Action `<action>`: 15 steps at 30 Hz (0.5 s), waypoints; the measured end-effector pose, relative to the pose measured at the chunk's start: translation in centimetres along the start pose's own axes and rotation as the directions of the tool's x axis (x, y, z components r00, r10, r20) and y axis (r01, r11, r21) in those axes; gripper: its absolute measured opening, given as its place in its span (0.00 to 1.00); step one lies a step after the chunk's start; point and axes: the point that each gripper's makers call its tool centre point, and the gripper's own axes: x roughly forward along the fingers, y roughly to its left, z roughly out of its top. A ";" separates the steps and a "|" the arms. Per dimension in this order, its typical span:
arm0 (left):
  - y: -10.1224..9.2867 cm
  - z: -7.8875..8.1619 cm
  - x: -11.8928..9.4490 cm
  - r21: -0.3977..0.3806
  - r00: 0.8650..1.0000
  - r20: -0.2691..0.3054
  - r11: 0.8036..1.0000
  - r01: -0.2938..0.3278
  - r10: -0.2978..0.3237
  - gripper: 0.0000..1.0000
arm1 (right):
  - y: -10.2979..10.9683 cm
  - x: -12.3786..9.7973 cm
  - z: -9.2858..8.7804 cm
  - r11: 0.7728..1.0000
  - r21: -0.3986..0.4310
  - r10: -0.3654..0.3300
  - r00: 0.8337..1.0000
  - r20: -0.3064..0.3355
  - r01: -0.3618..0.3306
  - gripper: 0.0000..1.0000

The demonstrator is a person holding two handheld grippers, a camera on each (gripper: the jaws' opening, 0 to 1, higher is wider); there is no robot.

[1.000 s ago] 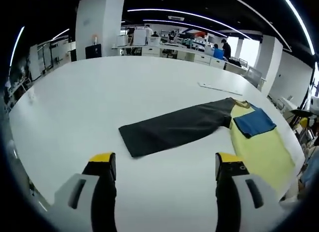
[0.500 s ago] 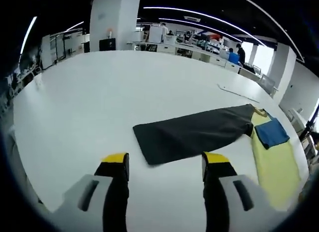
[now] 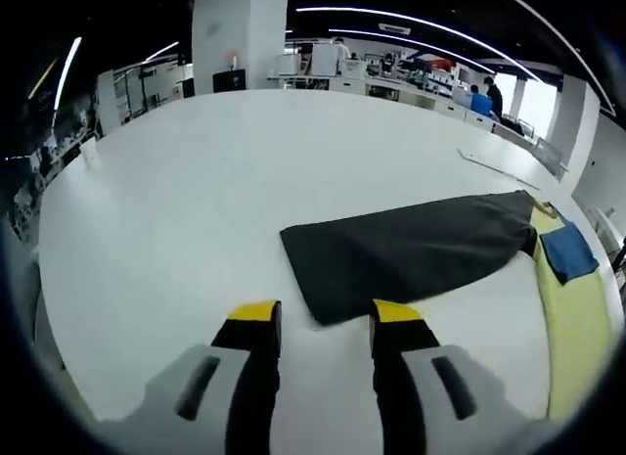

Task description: Fold the garment on the visible template until the final outline fits inside the template.

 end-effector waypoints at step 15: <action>0.6 0.3 1.1 -0.111 0.997 0.009 0.991 -0.070 0.071 0.07 | 0.4 -0.1 -0.4 1.000 0.025 -0.001 1.000 -0.003 0.001 0.97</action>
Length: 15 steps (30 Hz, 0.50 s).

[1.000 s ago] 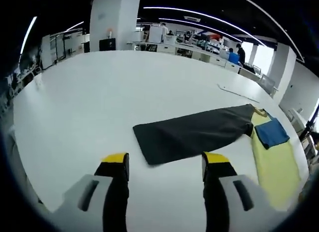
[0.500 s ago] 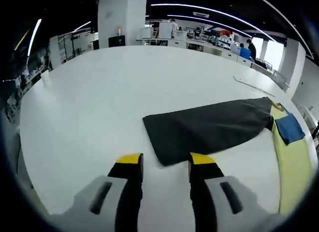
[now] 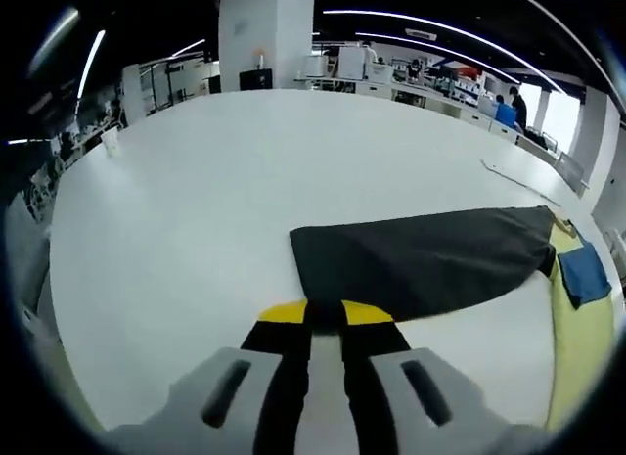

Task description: Fold the garment on the visible template until the final outline fits inside the template.

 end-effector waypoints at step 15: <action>0.9 1.9 2.0 0.074 0.997 0.008 0.995 0.070 -0.071 0.01 | -0.4 -0.7 -1.5 0.998 0.049 -0.026 0.999 -0.040 0.028 0.97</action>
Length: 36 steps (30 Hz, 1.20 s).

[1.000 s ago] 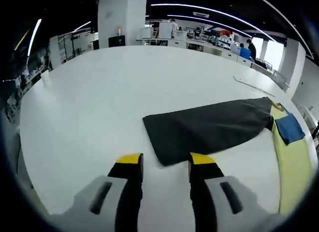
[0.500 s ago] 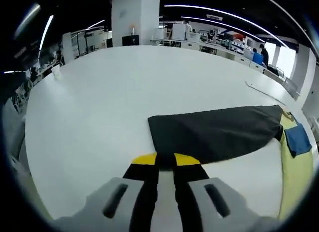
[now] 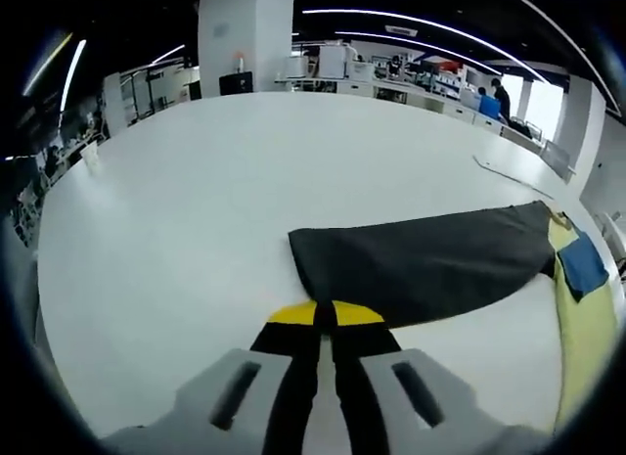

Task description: Fold the garment on the visible template until the final outline fits inside the template.

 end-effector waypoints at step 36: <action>-8.6 6.8 -2.9 0.164 0.981 0.080 0.973 0.165 -0.179 0.00 | 1.2 0.3 -0.9 0.997 -0.037 0.070 0.998 0.002 -0.070 0.99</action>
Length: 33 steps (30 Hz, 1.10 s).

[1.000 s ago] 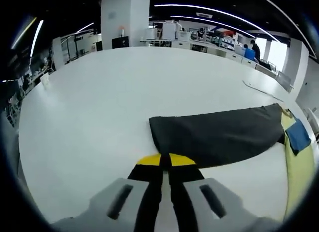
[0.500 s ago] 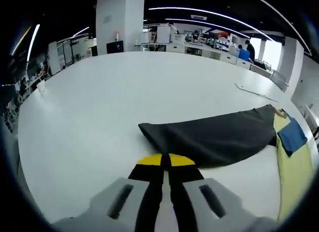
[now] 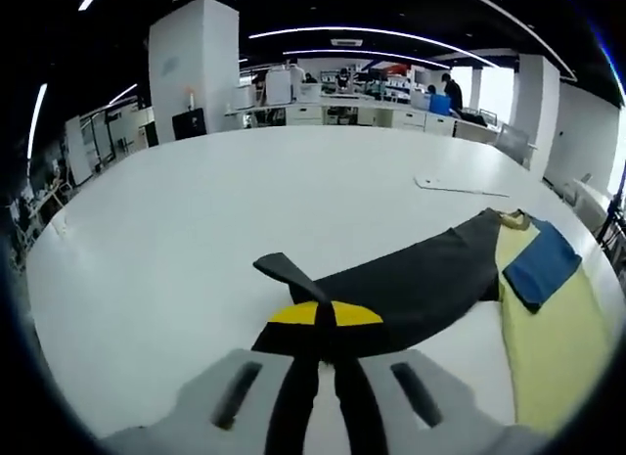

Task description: Fold the garment on the visible template until the final outline fits inside the template.

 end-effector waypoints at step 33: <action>-13.5 7.2 -0.2 0.020 0.969 0.066 0.971 0.239 -0.240 0.00 | 1.0 -0.7 0.9 0.997 -0.052 0.050 0.999 0.018 -0.049 0.99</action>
